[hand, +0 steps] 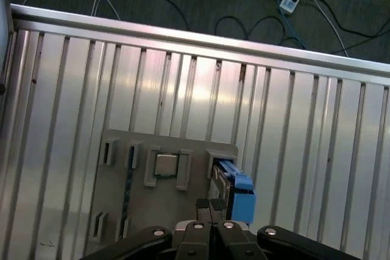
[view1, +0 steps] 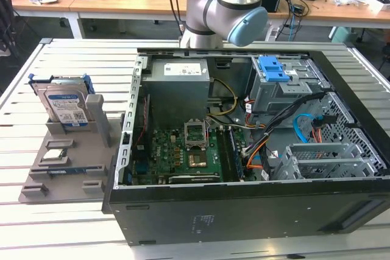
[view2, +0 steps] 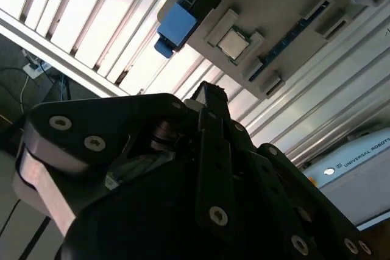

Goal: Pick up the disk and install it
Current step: 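Pick up the disk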

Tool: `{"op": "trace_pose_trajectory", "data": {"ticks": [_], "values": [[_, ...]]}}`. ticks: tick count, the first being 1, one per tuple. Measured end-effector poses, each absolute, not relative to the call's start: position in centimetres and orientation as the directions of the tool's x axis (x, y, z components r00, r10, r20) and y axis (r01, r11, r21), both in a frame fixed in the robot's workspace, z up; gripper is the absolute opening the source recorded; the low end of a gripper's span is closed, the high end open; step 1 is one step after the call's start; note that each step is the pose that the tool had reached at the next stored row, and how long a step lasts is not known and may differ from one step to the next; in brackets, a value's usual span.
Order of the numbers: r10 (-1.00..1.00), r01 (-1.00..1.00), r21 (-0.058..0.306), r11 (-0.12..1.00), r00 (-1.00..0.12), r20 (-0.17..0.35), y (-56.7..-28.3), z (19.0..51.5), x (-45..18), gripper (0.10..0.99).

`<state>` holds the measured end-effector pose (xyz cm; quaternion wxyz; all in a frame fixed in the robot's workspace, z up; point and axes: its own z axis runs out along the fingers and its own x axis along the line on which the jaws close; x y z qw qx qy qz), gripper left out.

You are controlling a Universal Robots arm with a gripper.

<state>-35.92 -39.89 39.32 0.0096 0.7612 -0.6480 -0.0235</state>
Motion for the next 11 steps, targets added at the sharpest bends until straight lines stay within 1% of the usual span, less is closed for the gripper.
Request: {"op": "trace_pose_trajectory", "data": {"ticks": [7,11], "values": [[-0.967,-0.966,0.045,-0.255,0.254,-0.023,-39.88,39.32,-35.92,0.106],[-0.965,-0.964,0.045,-0.26,0.26,-0.023,-39.89,39.32,-35.92,0.106]]}}
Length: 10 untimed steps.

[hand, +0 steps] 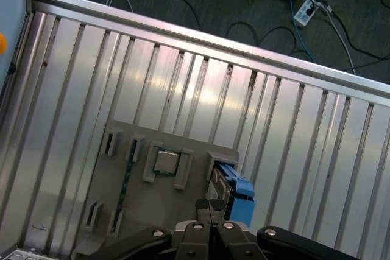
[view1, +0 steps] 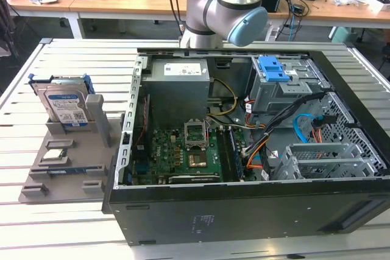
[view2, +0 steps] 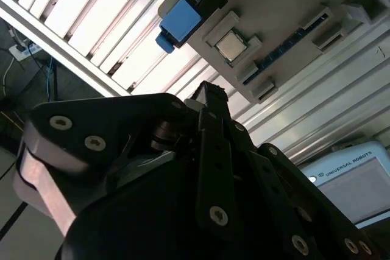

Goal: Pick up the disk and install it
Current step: 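Pick up the disk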

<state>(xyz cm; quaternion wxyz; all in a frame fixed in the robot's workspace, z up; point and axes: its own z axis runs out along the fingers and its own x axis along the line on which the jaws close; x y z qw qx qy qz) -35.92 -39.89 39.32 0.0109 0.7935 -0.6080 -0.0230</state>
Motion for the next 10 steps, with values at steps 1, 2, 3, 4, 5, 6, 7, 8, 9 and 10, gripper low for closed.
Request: {"op": "trace_pose_trajectory", "data": {"ticks": [1,2,3,4,5,6,7,8,9,10], "values": [[-0.966,-0.965,0.045,-0.259,0.259,-0.023,-39.89,39.32,-35.92,0.106],[-0.968,-0.967,0.046,-0.251,0.251,-0.021,-39.88,39.32,-35.92,0.106],[-0.971,-0.97,0.046,-0.24,0.239,-0.02,-39.88,39.32,-35.92,0.106],[-0.974,-0.973,0.047,-0.226,0.225,-0.018,-39.88,39.32,-35.92,0.106],[-0.977,-0.976,0.047,-0.213,0.212,-0.016,-39.89,39.32,-35.92,0.106],[-0.982,-0.981,0.047,-0.19,0.189,-0.014,-39.89,39.32,-35.92,0.106],[-0.986,-0.985,0.048,-0.166,0.166,-0.012,-39.89,39.31,-35.92,0.106],[-0.99,-0.988,0.048,-0.144,0.144,-0.01,-39.89,39.31,-35.92,0.106],[-0.994,-0.993,0.048,-0.111,0.111,-0.008,-39.89,39.3,-35.92,0.106],[-0.996,-0.995,0.048,-0.087,0.087,-0.007,-39.88,39.3,-35.92,0.106]]}}
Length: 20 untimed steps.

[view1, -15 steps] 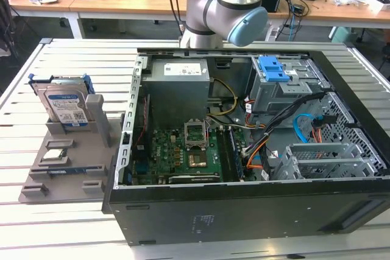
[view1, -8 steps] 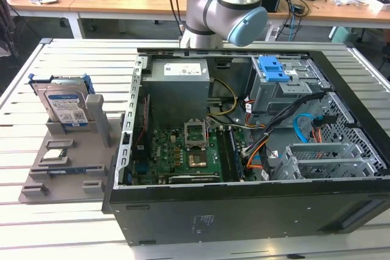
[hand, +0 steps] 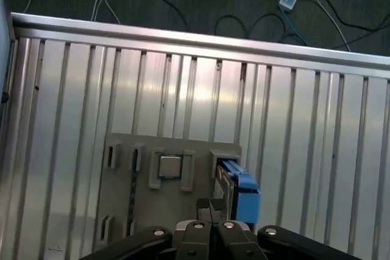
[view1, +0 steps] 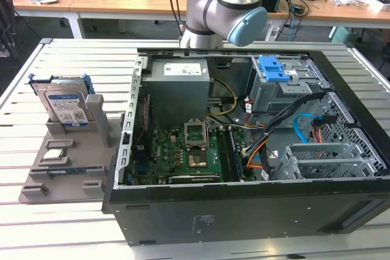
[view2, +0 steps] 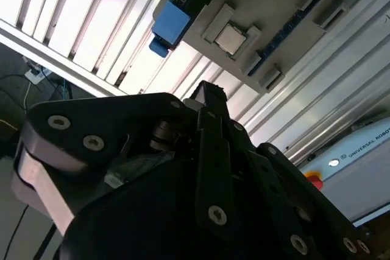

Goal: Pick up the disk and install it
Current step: 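Pick up the disk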

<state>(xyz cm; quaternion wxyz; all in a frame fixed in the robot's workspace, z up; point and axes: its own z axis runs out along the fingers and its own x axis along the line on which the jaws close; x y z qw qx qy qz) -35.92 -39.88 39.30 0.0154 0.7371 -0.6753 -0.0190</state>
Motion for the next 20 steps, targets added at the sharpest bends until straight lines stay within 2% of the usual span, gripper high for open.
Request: {"op": "trace_pose_trajectory", "data": {"ticks": [13,18,19,20], "values": [[-0.988,-0.987,0.048,0.153,-0.153,0.001,-39.89,39.12,-35.92,0.106],[-0.988,-0.987,0.048,0.154,-0.154,0.001,-39.89,39.12,-35.92,0.106],[-0.988,-0.987,0.048,0.154,-0.154,0.001,-39.88,39.12,-35.92,0.114],[-0.988,-0.987,0.048,0.154,-0.154,0.001,-39.89,39.12,-35.92,0.235]]}}
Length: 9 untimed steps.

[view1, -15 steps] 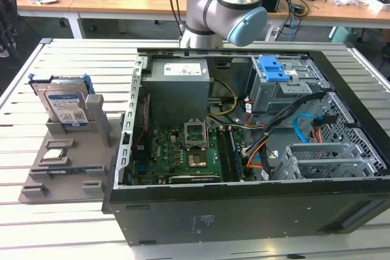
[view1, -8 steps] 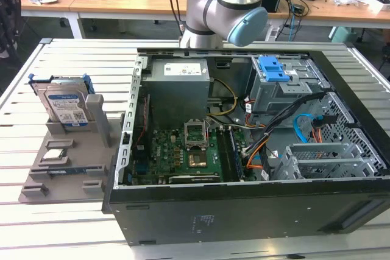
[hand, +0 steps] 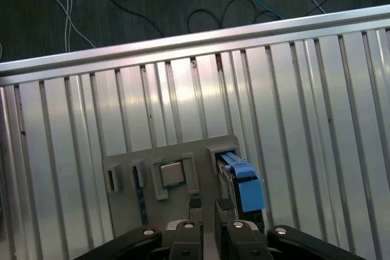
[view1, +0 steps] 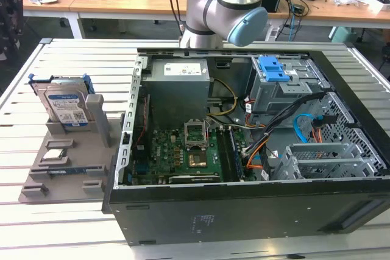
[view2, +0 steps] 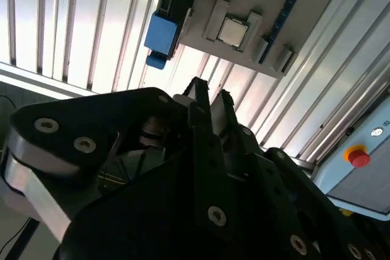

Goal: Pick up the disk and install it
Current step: 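Pick up the disk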

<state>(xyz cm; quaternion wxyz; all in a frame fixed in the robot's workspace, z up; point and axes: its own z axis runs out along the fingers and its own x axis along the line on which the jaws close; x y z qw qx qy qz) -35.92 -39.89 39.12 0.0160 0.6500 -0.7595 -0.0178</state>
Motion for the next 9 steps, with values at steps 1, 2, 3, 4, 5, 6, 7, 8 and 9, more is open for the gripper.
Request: {"op": "trace_pose_trajectory", "data": {"ticks": [1,2,3,4,5,6,7,8,9], "values": [[-0.988,-0.987,0.048,0.154,-0.154,0.001,-39.88,39.12,-35.92,0.294],[-0.988,-0.987,0.048,0.154,-0.154,0.001,-39.89,39.12,-35.92,0.294],[-0.988,-0.987,0.048,0.154,-0.154,0.001,-39.88,39.12,-35.92,0.357],[-0.988,-0.987,0.048,0.154,-0.154,0.001,-39.88,39.12,-35.92,0.482],[-0.988,-0.987,0.048,0.154,-0.154,0.001,-39.89,39.12,-35.92,0.482],[-0.988,-0.987,0.048,0.155,-0.155,0.001,-39.86,39.1,-35.92,0.482],[-0.988,-0.987,0.048,0.154,-0.155,0.001,-39.65,39.12,-35.92,0.482],[-0.988,-0.987,0.048,0.154,-0.155,0.001,-39.3,39.12,-35.91,0.482],[-0.988,-0.987,0.048,0.154,-0.154,0.001,-39.04,39.12,-35.9,0.482]]}}
